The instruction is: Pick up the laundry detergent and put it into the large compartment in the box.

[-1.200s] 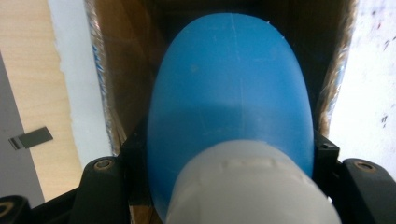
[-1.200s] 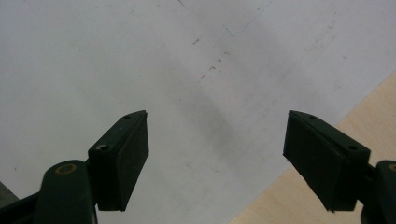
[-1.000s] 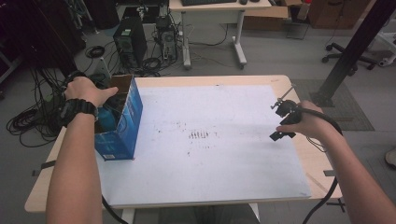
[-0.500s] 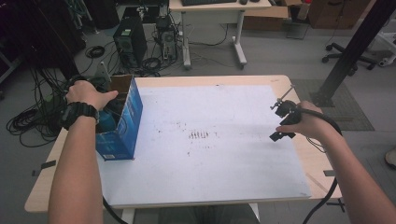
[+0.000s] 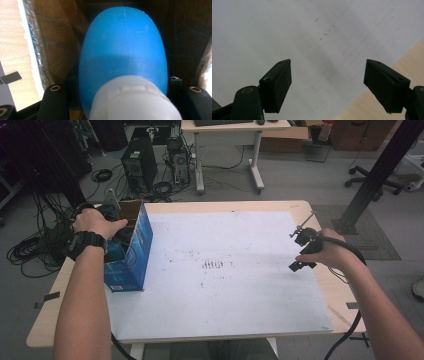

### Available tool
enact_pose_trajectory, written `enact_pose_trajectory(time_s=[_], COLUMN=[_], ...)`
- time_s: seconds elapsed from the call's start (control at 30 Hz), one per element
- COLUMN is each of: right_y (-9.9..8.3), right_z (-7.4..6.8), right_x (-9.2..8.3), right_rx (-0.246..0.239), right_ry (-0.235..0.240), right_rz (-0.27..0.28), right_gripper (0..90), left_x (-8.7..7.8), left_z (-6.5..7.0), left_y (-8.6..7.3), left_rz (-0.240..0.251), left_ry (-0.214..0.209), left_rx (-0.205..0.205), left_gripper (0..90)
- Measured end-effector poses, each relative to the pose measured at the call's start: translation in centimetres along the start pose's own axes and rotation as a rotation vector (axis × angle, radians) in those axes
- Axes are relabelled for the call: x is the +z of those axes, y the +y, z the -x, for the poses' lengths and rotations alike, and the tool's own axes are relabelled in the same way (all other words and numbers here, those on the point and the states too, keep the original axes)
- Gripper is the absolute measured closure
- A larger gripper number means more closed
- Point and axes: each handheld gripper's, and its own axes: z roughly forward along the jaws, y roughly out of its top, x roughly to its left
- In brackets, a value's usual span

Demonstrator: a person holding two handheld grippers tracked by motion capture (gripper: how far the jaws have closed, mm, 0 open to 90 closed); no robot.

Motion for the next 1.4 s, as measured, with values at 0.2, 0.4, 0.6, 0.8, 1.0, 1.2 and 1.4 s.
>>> enact_pose_trajectory(time_s=[0.2,0.4,0.6,0.8,1.0,1.2,1.4], right_y=[0.04,0.04,-0.01,0.0,0.02,0.02,0.02], right_z=[-0.02,-0.04,-0.02,-0.08,-0.11,-0.11,-0.15], right_x=[0.07,0.21,0.23,0.29,0.28,0.27,0.24], right_rx=[-0.001,-0.001,-0.003,-0.006,-0.006,-0.005,-0.002], right_ry=[0.0,0.002,0.001,0.002,0.002,0.002,0.003], right_rz=[-0.001,-0.004,-0.005,-0.006,-0.005,-0.005,-0.003], right_gripper=[22.7,22.7,22.7,22.6,22.6,22.6,22.6], left_x=[0.15,0.27,0.35,0.38,0.4,0.43,0.43], left_z=[-0.07,0.05,0.09,0.2,0.11,0.13,0.19], left_y=[-0.01,0.01,-0.01,-0.05,-0.14,-0.18,-0.21], left_rz=[0.002,0.0,-0.005,-0.006,0.001,0.003,0.005], left_ry=[-0.001,0.003,0.005,0.009,0.006,0.012,0.018], left_rx=[0.001,0.002,0.002,0.008,0.006,0.015,0.019], left_gripper=[37.6,37.6,37.5,37.3,37.2,36.9,34.9])
